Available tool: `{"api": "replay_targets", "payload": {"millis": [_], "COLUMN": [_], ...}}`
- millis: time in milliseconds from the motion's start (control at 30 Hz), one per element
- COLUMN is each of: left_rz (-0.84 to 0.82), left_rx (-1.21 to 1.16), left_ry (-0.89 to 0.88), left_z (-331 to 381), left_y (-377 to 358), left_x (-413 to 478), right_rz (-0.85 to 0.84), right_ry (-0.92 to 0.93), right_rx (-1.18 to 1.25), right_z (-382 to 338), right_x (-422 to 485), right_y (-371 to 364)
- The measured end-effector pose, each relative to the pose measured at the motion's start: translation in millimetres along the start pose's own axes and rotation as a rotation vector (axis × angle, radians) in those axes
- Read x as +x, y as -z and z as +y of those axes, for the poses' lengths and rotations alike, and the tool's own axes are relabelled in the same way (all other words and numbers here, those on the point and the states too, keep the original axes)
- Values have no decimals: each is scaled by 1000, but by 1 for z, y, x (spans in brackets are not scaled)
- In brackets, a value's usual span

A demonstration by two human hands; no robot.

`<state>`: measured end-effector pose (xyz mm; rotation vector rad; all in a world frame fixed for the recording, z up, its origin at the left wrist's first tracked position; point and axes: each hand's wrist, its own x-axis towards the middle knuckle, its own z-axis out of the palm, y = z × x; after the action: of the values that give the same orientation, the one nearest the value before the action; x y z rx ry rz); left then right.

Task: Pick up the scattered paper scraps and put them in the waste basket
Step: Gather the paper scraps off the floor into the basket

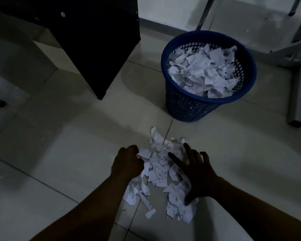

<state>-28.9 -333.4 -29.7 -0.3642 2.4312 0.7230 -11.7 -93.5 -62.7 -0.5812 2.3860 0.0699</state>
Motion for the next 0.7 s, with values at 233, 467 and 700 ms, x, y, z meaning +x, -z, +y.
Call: {"api": "replay_targets", "payload": {"millis": [233, 467, 700], "left_rz": [39, 40, -143], "left_rx": [-54, -159, -384], "left_ry": [87, 426, 550], "left_z": [-9, -27, -40], "left_y": [-3, -3, -9], "left_x": [1, -3, -13], "right_rz": [375, 441, 461], "right_ry": [-164, 85, 403], "right_rx": [117, 141, 47], "right_z": [-6, -30, -102], "right_x": [16, 12, 14], "right_y": [-3, -23, -56]}}
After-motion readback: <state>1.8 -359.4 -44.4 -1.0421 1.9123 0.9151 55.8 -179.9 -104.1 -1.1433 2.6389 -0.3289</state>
